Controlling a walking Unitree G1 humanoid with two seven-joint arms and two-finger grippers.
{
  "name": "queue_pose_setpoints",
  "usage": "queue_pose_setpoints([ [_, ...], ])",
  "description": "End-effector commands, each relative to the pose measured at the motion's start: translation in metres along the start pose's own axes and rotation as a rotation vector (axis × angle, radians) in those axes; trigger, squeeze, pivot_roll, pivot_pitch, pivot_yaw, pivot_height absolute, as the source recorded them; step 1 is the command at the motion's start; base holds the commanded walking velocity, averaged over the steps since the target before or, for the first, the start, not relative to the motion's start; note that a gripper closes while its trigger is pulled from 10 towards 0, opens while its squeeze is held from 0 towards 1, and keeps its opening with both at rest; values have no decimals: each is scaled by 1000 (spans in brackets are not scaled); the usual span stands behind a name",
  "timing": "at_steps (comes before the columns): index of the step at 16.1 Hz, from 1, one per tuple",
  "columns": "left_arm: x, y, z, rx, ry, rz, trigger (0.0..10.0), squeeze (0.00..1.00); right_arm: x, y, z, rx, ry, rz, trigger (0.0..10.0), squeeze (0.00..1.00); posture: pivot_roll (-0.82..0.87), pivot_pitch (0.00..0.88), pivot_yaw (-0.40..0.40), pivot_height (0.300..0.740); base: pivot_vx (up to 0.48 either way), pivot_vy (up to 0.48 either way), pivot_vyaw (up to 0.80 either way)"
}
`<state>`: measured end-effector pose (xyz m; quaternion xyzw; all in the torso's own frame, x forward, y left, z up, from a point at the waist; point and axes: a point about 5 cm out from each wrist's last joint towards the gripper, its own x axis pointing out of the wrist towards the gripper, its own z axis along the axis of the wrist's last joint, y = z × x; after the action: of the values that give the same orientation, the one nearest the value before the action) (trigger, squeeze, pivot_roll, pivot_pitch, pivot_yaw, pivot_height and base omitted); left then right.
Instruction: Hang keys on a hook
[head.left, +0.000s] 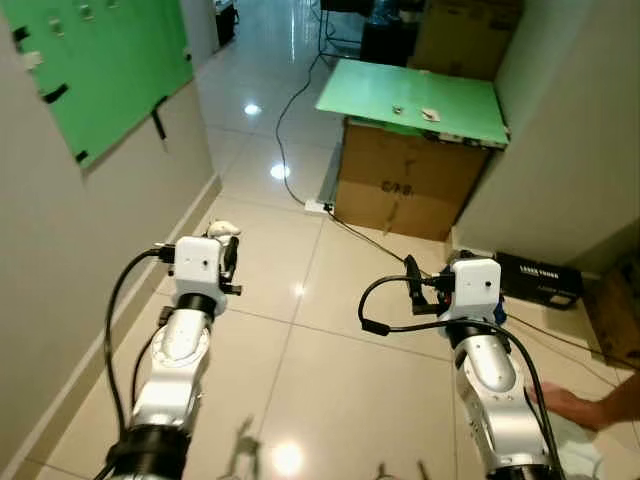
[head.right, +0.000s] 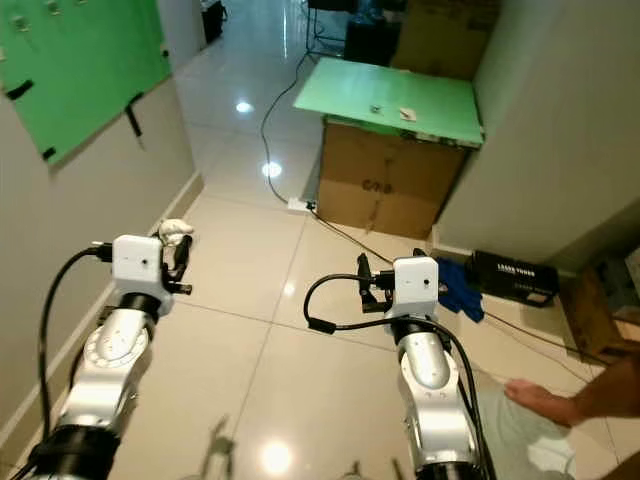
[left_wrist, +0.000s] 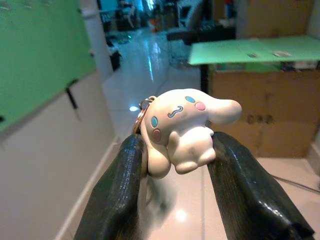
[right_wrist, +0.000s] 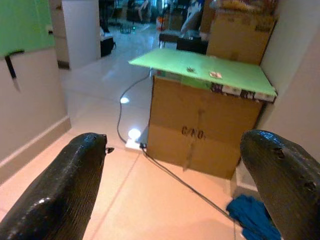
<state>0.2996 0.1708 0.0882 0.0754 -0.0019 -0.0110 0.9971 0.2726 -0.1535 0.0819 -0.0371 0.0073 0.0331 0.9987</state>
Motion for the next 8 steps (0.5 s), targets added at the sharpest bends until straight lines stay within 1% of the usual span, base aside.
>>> queue_pose_setpoints([
  [1,2,-1,-3,15,30,3,10000,0,3,-1,1,7,13,4,10000,0,30,0,-16,740,0,-458,0],
  [2,5,1,-5,22,53,17,10000,0,5,-1,-1,48,33,6,10000,0,31,0,-16,740,0,-458,0],
  [4,7,2,-7,-1,71,34,10000,0,7,-3,-3,62,46,4,10000,0,32,0,-15,740,0,-439,681],
  [6,11,1,-11,23,108,24,10000,0,8,-5,-8,61,64,2,10000,0,34,0,-16,740,0,0,631],
  [8,13,2,-10,-5,102,-3,10000,0,10,-5,-10,49,70,6,10000,0,33,0,-13,740,0,0,606],
])
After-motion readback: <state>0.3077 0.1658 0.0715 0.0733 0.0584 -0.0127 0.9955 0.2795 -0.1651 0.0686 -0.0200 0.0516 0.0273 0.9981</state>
